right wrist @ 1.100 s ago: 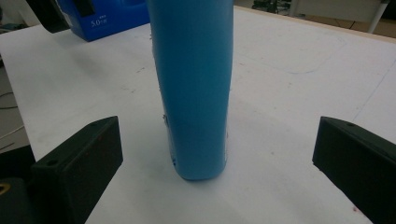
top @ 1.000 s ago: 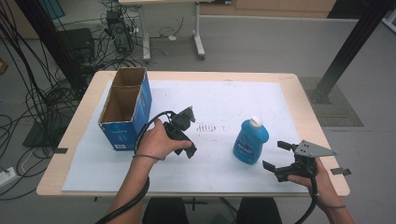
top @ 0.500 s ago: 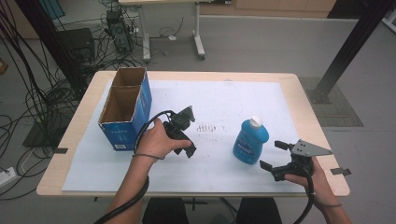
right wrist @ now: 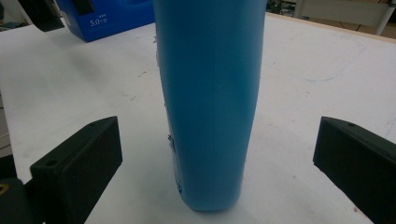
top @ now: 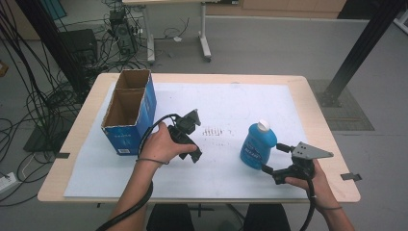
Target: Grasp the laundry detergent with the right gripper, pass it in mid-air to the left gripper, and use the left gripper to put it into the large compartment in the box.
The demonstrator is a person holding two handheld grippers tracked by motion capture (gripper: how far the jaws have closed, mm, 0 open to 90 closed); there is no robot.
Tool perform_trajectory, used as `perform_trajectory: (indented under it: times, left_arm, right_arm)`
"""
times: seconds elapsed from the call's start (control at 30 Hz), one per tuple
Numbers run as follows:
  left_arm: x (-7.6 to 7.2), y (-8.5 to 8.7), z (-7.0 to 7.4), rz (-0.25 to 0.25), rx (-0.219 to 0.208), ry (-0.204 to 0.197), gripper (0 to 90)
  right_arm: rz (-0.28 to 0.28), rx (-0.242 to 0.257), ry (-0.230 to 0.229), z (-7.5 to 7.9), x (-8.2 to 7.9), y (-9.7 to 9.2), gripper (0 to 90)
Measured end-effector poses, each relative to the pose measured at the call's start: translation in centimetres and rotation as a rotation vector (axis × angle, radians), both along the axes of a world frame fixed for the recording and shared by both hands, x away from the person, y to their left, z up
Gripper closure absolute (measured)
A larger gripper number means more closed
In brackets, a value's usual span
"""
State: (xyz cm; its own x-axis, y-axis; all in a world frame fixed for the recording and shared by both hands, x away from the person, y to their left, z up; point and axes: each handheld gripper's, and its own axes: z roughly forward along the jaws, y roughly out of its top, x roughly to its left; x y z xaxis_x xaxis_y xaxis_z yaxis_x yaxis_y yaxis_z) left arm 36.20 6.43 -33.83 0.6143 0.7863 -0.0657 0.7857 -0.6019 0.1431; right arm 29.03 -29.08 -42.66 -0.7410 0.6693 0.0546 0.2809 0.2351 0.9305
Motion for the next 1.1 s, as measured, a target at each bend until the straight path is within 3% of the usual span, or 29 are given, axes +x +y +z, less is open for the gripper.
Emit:
perform_trajectory:
  times: [0.5,1.1]
  left_arm:
    - [-0.2,0.4,0.1,0.006,-0.004,0.003,7.9]
    - [-0.1,0.3,0.1,0.0,-0.005,0.004,7.9]
  right_arm:
    - [0.001,-0.004,0.011,-1.4,1.4,1.2,1.0]
    - [0.01,-0.004,0.003,-2.0,2.4,2.5,1.0]
